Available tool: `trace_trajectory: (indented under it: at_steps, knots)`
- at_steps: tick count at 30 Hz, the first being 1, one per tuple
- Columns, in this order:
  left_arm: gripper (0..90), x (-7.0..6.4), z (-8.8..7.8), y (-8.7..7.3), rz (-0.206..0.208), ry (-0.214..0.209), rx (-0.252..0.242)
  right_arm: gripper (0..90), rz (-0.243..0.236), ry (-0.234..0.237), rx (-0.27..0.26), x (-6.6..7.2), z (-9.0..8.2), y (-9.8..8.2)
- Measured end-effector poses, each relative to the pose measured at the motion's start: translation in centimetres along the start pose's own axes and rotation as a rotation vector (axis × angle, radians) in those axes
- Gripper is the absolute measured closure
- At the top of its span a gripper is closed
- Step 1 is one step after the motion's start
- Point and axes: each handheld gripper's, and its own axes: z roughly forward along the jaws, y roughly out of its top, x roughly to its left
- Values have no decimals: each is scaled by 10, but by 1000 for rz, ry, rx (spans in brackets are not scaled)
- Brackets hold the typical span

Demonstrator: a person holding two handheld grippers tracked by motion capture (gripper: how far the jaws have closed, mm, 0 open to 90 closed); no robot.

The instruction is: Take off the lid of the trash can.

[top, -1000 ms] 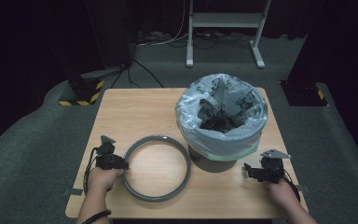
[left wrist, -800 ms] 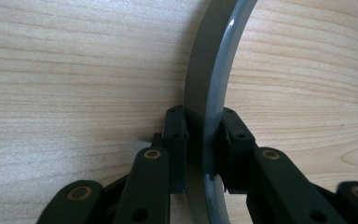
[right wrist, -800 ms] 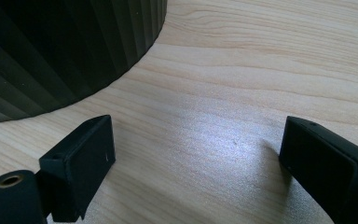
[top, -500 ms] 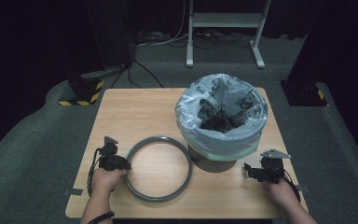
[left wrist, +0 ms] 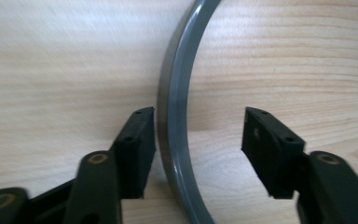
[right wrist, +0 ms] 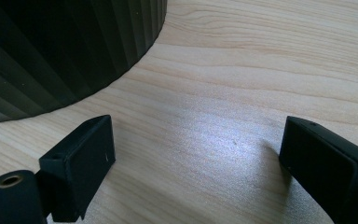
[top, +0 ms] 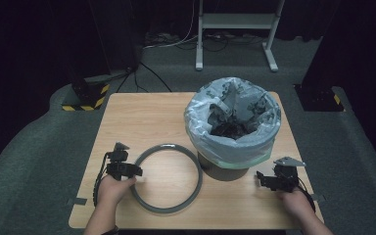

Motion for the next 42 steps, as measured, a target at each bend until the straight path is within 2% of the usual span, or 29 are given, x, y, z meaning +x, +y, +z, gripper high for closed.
trace_trajectory:
  at_steps: [1, 2, 4, 5, 6, 9, 11, 12, 13, 15, 16, 17, 18, 19, 20, 21, 22, 24, 26, 28, 30, 33, 34, 36, 40, 41, 42]
  knots:
    - [385, -2, -2, 0, 24, 21, -26, 99, 0, 0, 0, 0, 0, 0]
    - [364, -7, -5, -1, 64, 47, -85, 99, 0, 0, -1, 0, 0, 0]
    - [349, -13, -6, -3, 116, 63, -140, 99, 0, 1, 0, 0, 0, 0]
    - [332, -13, -6, -3, 116, 63, -140, 99, 0, 1, 0, 0, 0, 0]
    - [315, -21, -5, -6, 167, 79, -185, 99, 0, 1, 0, 0, 0, 0]
    - [291, -31, -1, -9, 202, 61, -254, 99, 1, 2, -1, 0, 0, 0]
    - [287, -34, 0, -9, 203, 55, -271, 99, 1, 2, -1, 0, 0, 0]
    - [252, -37, 2, -8, 185, 37, -287, 99, 1, 2, -1, 0, 0, 0]
    - [251, -43, 4, -8, 154, -27, -338, 100, 1, 2, -1, 0, 0, 0]
    - [246, -50, 5, -8, 169, -70, -383, 101, 1, 3, -1, 0, 0, 0]
    - [237, -50, 5, -8, 169, -70, -383, 101, 1, 3, -1, 0, 0, 0]
    - [227, -53, 7, -8, 187, -92, -397, 101, 0, 4, -1, 0, 0, 0]
    - [222, -59, 10, -10, 237, -114, -419, 101, -2, 5, -1, -1, 0, 0]
    - [214, -62, 12, -11, 262, -129, -423, 104, -5, 8, -2, -1, 0, 0]
    - [202, -64, 12, -12, 290, -129, -422, 107, -6, 10, -3, -1, 0, 0]
    - [198, -64, 12, -12, 290, -129, -422, 112, -4, 11, -4, -2, -1, 0]
    - [197, -67, 10, -11, 325, -143, -434, 114, -2, 9, -4, -2, -1, 0]
    - [191, -67, 9, -11, 334, -150, -445, 114, -1, 6, -5, -2, -1, 0]
    - [188, -63, 9, -12, 334, -178, -468, 120, 5, -1, -6, -2, -1, -1]
    - [173, -61, 12, -12, 334, -192, -463, 128, 20, -7, -7, -4, -2, 0]
    - [169, -60, 15, -12, 339, -192, -463, 129, 15, -21, -21, -6, -5, 0]
    - [161, -62, 14, -11, 333, -222, -488, 133, 28, -46, -67, -10, -13, 3]
    - [161, -62, 14, -11, 333, -222, -488, 133, 28, -46, -67, -10, -13, 3]
    - [161, -64, 11, -11, 338, -244, -522, 133, 27, -73, -122, -12, -23, 5]
    - [159, -66, 8, -12, 332, -270, -557, 132, -1, -86, -188, -12, -33, 8]
    - [158, -66, 8, -12, 332, -270, -557, 132, -1, -86, -188, -12, -33, 8]
    - [157, -67, 7, -12, 329, -276, -563, 133, -21, -87, -219, -11, -38, 11]
